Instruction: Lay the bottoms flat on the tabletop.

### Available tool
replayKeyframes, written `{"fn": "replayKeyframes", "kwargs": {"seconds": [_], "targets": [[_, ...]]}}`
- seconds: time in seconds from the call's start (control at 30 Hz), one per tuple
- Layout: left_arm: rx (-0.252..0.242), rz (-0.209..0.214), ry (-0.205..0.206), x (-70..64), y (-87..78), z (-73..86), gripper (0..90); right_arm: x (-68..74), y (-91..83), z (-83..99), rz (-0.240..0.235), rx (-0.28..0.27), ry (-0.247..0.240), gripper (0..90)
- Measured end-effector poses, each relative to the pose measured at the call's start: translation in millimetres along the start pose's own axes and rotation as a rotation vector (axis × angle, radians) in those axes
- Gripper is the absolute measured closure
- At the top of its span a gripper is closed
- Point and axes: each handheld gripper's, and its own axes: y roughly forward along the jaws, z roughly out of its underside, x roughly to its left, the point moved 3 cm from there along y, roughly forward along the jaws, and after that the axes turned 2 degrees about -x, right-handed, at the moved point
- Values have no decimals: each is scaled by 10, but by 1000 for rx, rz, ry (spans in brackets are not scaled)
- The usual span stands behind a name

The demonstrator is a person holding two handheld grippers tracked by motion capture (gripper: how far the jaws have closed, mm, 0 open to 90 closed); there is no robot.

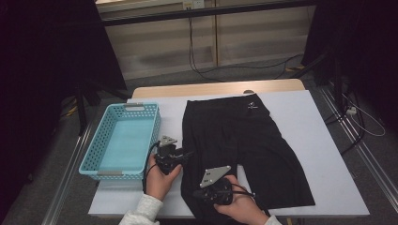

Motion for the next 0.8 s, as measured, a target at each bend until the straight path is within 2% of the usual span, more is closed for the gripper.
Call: {"fn": "replayKeyframes", "kwargs": {"seconds": [0.07,0.13,0.3,0.37,0.4,0.43,0.47,0.5,0.57,0.63,0.7,0.8], "targets": [[-1,-2,-6,7,-7,-3,472,35,11,-39,-31,-37,31,895],[4,-5,-2,18,-14,-3,466,37,13,-79,-28,-55,37,895],[10,-15,-9,45,-23,0,437,35,49,-89,-45,-91,91,896],[9,-24,-13,50,-18,-1,408,43,58,-106,-48,-106,96,895],[19,-25,-2,51,-18,2,384,51,66,-105,-49,-96,86,889],[20,-30,3,53,-13,5,361,63,75,-96,-51,-80,71,832],[19,-26,-10,55,-14,3,336,68,84,-87,-45,-61,61,719],[19,-22,-17,59,-16,4,324,69,76,-82,-27,-45,44,706],[22,-37,-9,68,-26,2,306,39,19,-91,6,-48,13,659],[17,-41,-17,72,-29,3,280,-29,-60,-106,43,-58,16,597],[21,-36,-12,79,-39,3,257,-107,-146,-104,103,-66,13,549],[20,-32,-8,69,-38,2,236,-246,-266,-86,156,-72,39,493]]}}
